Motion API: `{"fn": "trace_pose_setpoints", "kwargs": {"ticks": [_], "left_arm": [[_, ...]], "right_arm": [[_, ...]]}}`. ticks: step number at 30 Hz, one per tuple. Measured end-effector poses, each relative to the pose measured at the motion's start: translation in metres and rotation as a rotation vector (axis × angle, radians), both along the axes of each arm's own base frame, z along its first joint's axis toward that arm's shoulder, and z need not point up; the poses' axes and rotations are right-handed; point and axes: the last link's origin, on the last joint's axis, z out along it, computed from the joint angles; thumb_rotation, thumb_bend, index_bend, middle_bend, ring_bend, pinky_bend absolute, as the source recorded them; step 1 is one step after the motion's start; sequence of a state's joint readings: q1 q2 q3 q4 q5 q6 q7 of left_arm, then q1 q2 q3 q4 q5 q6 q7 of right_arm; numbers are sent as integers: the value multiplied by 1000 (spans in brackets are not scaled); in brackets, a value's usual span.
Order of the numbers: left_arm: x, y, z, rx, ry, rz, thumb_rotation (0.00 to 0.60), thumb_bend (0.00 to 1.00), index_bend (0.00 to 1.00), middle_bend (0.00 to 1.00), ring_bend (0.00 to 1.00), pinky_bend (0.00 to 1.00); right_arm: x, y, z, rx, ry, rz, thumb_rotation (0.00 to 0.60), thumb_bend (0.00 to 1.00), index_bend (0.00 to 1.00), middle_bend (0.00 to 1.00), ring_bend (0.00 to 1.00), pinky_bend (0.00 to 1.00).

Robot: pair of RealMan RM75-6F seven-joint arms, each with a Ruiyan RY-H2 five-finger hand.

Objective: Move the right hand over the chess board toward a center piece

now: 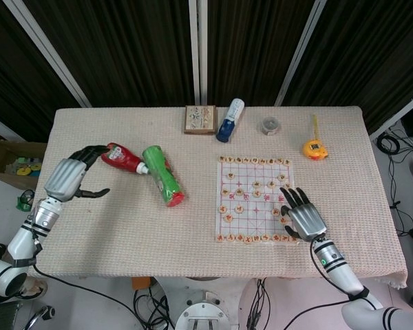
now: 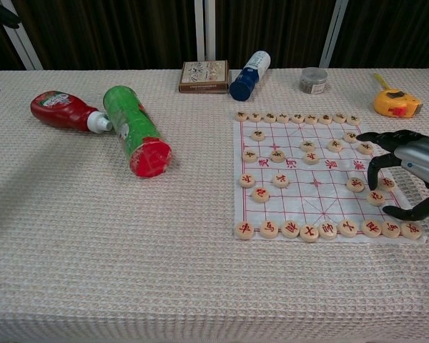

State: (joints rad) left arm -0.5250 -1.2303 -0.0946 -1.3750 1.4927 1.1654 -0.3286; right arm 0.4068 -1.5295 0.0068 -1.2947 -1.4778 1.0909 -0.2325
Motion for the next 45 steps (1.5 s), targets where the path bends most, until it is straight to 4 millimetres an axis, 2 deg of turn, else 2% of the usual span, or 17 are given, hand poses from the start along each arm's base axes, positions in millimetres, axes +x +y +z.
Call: {"fn": "trace_pose_setpoints", "kwargs": {"ticks": [17, 30, 37, 45], "left_arm": [[-2, 0, 0, -4, 1, 4, 484, 159, 145, 123, 120, 220], [-3, -1, -1, -7, -5, 5, 480, 159, 145, 123, 120, 221], [-3, -1, 1, -1, -14, 5, 483, 159, 145, 123, 120, 220], [-4, -2, 5, 5, -13, 6, 483, 159, 145, 123, 120, 220]], "right_arm": [[4, -1, -4, 17, 1, 1, 600, 318, 446, 39, 0, 0], [8, 2, 4, -14, -15, 41, 600, 321, 526, 69, 0, 0], [25, 1, 9, -25, -60, 93, 600, 320, 530, 63, 0, 0], [46, -4, -1, -3, -54, 137, 600, 320, 532, 53, 0, 0]]}}
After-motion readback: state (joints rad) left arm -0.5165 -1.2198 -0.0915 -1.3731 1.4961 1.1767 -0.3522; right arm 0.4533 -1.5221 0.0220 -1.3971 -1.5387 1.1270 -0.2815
